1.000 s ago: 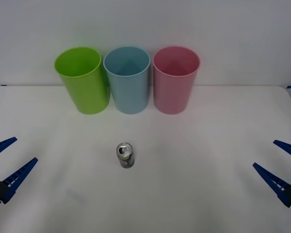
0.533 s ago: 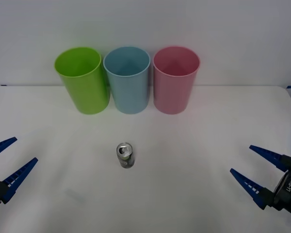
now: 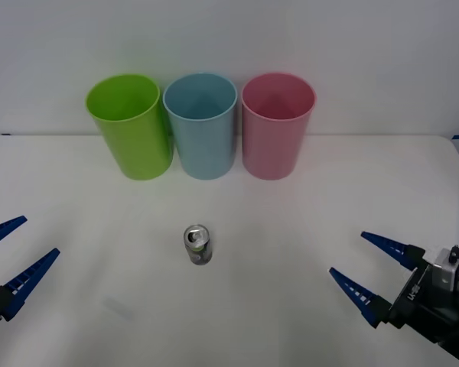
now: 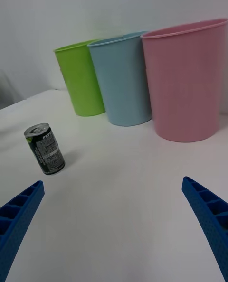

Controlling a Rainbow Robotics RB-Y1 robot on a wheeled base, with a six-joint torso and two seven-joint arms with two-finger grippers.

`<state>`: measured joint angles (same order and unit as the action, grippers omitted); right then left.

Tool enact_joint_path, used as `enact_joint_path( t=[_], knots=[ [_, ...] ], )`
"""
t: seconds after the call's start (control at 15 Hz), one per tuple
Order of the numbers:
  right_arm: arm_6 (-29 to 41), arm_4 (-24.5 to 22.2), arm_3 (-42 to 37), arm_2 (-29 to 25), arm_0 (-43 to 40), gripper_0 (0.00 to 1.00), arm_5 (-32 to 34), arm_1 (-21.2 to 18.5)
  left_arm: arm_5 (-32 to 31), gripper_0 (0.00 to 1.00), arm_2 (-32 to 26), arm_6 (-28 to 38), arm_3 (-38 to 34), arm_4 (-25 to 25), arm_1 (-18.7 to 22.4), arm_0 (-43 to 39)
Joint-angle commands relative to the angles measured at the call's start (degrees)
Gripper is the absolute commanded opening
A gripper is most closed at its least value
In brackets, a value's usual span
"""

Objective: Grasp the object on the table and drop it into the matching bin: aluminum can to the light blue bin, PET bottle to the pink bin.

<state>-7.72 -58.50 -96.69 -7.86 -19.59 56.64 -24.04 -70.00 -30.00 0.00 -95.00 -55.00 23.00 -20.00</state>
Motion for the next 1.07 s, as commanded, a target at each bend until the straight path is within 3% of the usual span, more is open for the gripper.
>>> enact_joint_path(
  t=[0.07,0.4,0.73,1.07],
  knots=[
    [-1.9,0.0,0.0,2.3,0.7,1.0,-1.4,0.1,0.0,1.0,0.0,0.0,0.0,0.0,0.0,0.0],
    [-11.5,0.1,0.1,7.6,2.4,1.0,-5.9,0.1,0.0,1.0,0.0,0.0,0.0,0.0,0.0,0.0],
    [-13.4,-0.9,10.8,11.1,10.7,1.0,-2.3,3.0,0.0,1.0,0.0,0.0,0.0,0.0,0.0,0.0],
    [-15.1,-0.9,14.2,16.1,14.7,1.0,-5.1,3.6,0.0,1.0,0.0,0.0,0.0,0.0,0.0,0.0]
  ],
)
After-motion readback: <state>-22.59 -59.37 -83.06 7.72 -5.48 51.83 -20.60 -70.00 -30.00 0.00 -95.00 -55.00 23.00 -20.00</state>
